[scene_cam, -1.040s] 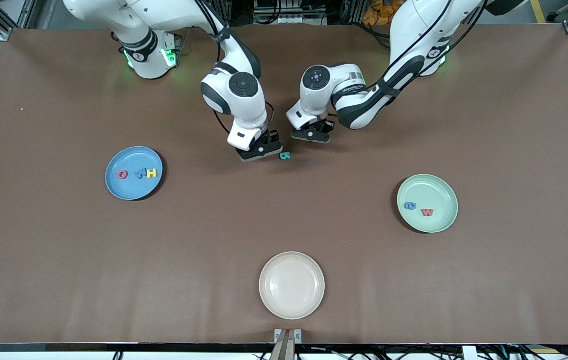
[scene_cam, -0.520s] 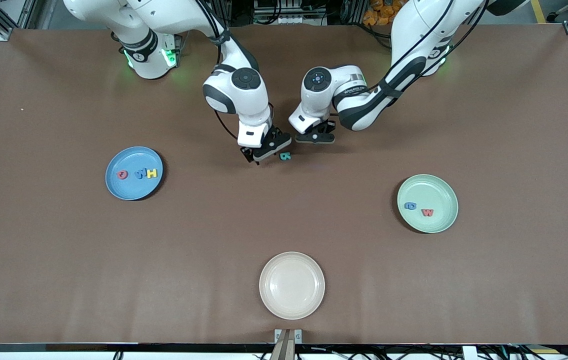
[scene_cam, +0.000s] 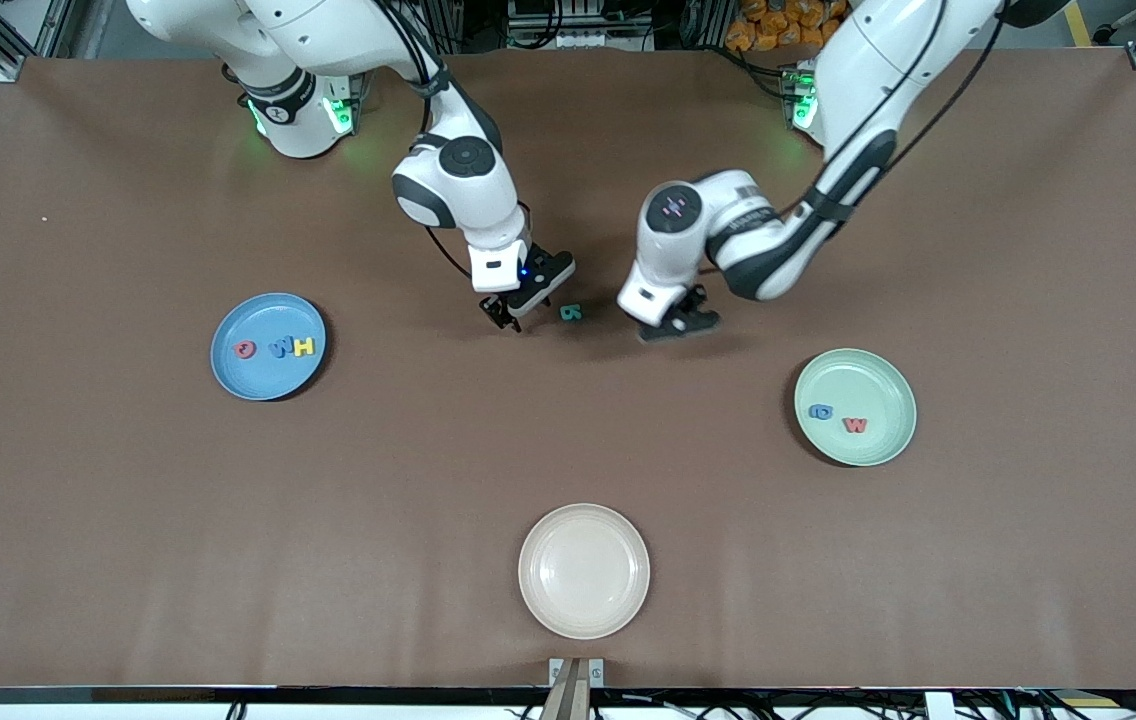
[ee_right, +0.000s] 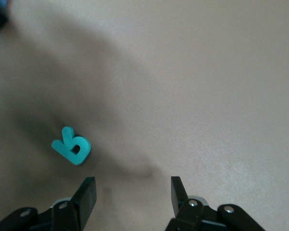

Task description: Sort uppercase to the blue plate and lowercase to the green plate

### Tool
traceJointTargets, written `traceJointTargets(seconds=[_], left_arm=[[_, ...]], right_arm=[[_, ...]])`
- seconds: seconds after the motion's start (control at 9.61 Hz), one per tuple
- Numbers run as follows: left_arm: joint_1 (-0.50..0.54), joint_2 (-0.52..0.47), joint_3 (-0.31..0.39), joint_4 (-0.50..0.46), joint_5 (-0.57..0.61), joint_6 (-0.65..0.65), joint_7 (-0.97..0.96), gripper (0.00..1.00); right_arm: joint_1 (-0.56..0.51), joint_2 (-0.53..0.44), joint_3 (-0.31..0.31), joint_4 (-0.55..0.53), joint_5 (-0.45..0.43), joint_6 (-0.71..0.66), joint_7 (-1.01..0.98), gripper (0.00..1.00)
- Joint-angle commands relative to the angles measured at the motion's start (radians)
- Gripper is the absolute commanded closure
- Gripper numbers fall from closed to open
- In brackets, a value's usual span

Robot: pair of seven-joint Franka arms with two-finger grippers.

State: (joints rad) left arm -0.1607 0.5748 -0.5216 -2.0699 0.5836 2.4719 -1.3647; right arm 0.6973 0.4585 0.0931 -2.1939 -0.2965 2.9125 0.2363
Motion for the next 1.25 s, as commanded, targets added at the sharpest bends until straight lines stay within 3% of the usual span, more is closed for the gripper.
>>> traceJointTargets(seconds=[0.0, 0.21, 0.42, 0.62, 0.83, 0.94, 1.04, 1.14], left_arm=[[0.094, -0.007, 0.012, 0.033, 0.010, -0.005, -0.053, 1.00], [0.168, -0.022, 0.037, 0.069, 0.012, -0.028, -0.071, 1.00], [0.228, -0.041, 0.040, 0.109, 0.010, -0.057, -0.076, 1.00], [0.291, -0.079, 0.038, 0.109, 0.012, -0.085, -0.074, 1.00], [0.332, -0.084, 0.038, 0.109, 0.013, -0.116, -0.051, 1.00], [0.343, -0.084, 0.038, 0.109, 0.013, -0.134, -0.051, 0.13], [0.343, -0.082, 0.038, 0.106, 0.013, -0.163, -0.053, 0.00], [0.343, -0.081, 0.038, 0.108, 0.013, -0.180, -0.051, 0.00]], right_arm=[[0.010, -0.021, 0.005, -0.021, -0.023, 0.024, -0.047, 0.29], [0.030, 0.006, 0.005, -0.007, -0.015, 0.059, -0.042, 0.29], [0.089, 0.043, 0.005, 0.029, 0.083, 0.056, 0.096, 0.31], [0.122, 0.075, 0.005, 0.075, 0.088, 0.053, 0.217, 0.32], [0.128, 0.098, 0.004, 0.097, 0.074, 0.053, 0.213, 0.32], [0.126, 0.100, -0.003, 0.101, 0.053, 0.053, 0.210, 0.32], [0.125, 0.101, -0.013, 0.108, 0.025, 0.053, 0.210, 0.32], [0.125, 0.107, -0.019, 0.118, 0.007, 0.053, 0.210, 0.31]])
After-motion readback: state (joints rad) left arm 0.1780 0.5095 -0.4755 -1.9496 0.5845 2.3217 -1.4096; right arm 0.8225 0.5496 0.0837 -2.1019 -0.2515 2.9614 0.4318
